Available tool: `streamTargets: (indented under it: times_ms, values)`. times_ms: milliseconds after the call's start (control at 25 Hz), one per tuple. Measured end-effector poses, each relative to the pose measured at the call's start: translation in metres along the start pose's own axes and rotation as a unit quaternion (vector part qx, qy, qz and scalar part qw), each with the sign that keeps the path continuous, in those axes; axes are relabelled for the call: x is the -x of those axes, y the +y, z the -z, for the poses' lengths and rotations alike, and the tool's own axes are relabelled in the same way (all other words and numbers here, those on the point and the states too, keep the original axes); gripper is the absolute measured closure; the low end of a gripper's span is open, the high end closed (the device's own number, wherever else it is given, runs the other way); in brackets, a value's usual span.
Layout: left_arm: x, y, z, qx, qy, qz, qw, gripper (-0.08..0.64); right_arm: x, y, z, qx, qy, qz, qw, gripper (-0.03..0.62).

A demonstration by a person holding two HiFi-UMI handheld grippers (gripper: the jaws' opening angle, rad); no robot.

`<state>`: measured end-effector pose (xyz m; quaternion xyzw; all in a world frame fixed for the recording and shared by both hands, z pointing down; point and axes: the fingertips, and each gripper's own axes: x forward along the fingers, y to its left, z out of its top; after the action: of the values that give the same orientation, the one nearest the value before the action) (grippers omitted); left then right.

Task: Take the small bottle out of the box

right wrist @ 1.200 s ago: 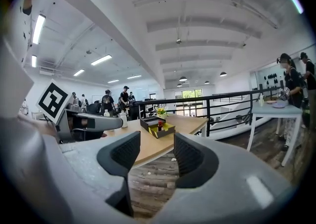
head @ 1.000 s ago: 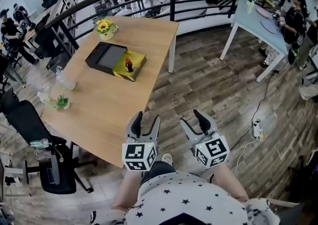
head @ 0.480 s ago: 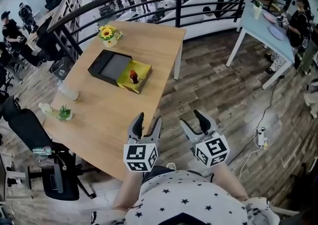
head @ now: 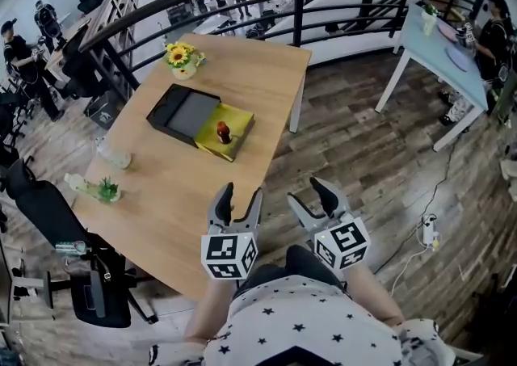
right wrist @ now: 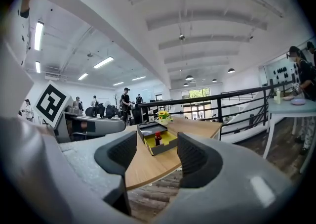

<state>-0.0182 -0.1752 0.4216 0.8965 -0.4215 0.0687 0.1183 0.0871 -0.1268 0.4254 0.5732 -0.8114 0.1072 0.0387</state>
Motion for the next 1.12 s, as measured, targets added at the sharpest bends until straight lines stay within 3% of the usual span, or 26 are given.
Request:
streamTargets:
  times_ms: [400,1120]
  values:
    - [-0.034,0.027,-0.013,0.008,-0.014,-0.025,0.9996,0.314,-0.046,-0.017,-0.008,0.007,0.008,-0.029,1.0,0.354]
    - [-0.145,0.114,-0.032,0.035,-0.001,-0.118,0.9924,0.314,-0.198,-0.075,-0.056,0.045,0.016,-0.135,0.99,0.353]
